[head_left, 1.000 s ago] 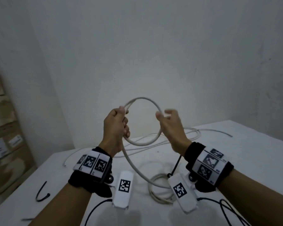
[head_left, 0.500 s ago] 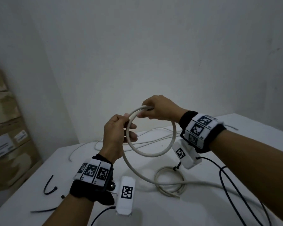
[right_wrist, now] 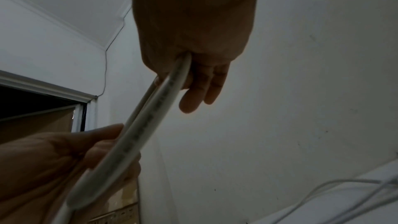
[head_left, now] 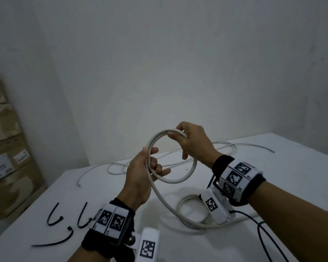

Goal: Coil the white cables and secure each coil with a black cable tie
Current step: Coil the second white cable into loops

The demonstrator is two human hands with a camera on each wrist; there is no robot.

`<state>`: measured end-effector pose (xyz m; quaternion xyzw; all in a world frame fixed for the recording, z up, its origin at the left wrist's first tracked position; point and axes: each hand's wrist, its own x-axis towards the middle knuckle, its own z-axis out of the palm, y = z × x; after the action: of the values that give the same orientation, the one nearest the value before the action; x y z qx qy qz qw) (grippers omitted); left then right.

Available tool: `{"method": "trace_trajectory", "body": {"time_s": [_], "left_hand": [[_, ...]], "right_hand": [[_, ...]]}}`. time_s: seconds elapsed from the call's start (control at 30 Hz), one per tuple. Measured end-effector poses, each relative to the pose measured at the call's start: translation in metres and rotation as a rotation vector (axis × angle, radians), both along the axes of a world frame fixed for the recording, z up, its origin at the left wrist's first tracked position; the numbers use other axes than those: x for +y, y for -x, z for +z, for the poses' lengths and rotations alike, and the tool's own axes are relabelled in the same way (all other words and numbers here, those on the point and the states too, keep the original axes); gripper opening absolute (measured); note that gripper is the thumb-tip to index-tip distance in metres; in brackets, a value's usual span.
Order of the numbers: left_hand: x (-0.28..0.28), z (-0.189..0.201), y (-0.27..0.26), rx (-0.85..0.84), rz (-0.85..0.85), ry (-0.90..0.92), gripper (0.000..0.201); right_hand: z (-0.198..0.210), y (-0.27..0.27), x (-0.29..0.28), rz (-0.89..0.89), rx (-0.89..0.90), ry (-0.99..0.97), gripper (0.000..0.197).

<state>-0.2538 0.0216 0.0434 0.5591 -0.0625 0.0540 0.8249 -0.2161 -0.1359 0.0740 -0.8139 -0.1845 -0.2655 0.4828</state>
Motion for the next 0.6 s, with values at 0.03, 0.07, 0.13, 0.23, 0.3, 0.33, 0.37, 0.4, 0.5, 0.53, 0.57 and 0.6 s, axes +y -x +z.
{"method": "trace_trajectory", "body": {"time_s": [0.03, 0.07, 0.13, 0.23, 0.3, 0.33, 0.37, 0.4, 0.5, 0.53, 0.57, 0.6], "left_hand": [[-0.002, -0.001, 0.002, -0.008, 0.021, 0.005, 0.033], [-0.004, -0.003, 0.003, -0.019, 0.056, 0.011, 0.033], [-0.008, -0.006, 0.004, -0.025, 0.141, 0.01, 0.032], [-0.011, -0.01, 0.001, 0.003, 0.249, -0.033, 0.032], [-0.014, -0.013, -0.001, 0.014, 0.303, -0.084, 0.033], [-0.015, -0.014, -0.002, 0.022, 0.326, -0.106, 0.034], [-0.016, -0.015, -0.003, 0.03, 0.342, -0.122, 0.034], [-0.017, -0.016, -0.003, 0.036, 0.354, -0.132, 0.035], [-0.018, -0.016, -0.003, 0.048, 0.367, -0.138, 0.035], [-0.018, -0.016, -0.003, 0.048, 0.366, -0.135, 0.035], [-0.017, -0.016, -0.002, 0.047, 0.364, -0.131, 0.035], [-0.017, -0.016, -0.002, 0.048, 0.361, -0.126, 0.035]], "right_hand": [[0.001, 0.002, 0.002, 0.011, -0.001, -0.016, 0.027], [0.002, 0.004, 0.003, 0.024, -0.009, -0.027, 0.028], [0.001, 0.005, 0.004, -0.006, -0.069, 0.008, 0.03], [-0.005, 0.006, 0.002, -0.158, -0.154, 0.139, 0.028], [-0.01, 0.009, 0.002, -0.162, -0.119, 0.104, 0.029], [-0.013, 0.01, 0.002, -0.152, -0.101, 0.07, 0.028], [-0.014, 0.01, 0.002, -0.142, -0.079, 0.029, 0.027], [-0.015, 0.011, 0.002, -0.128, -0.047, -0.024, 0.029], [-0.015, 0.012, 0.004, -0.079, 0.023, -0.172, 0.025], [-0.014, 0.014, 0.006, -0.05, 0.04, -0.22, 0.021], [-0.013, 0.016, 0.007, -0.004, 0.072, -0.294, 0.021], [-0.013, 0.018, 0.009, 0.063, 0.118, -0.392, 0.024]]}}
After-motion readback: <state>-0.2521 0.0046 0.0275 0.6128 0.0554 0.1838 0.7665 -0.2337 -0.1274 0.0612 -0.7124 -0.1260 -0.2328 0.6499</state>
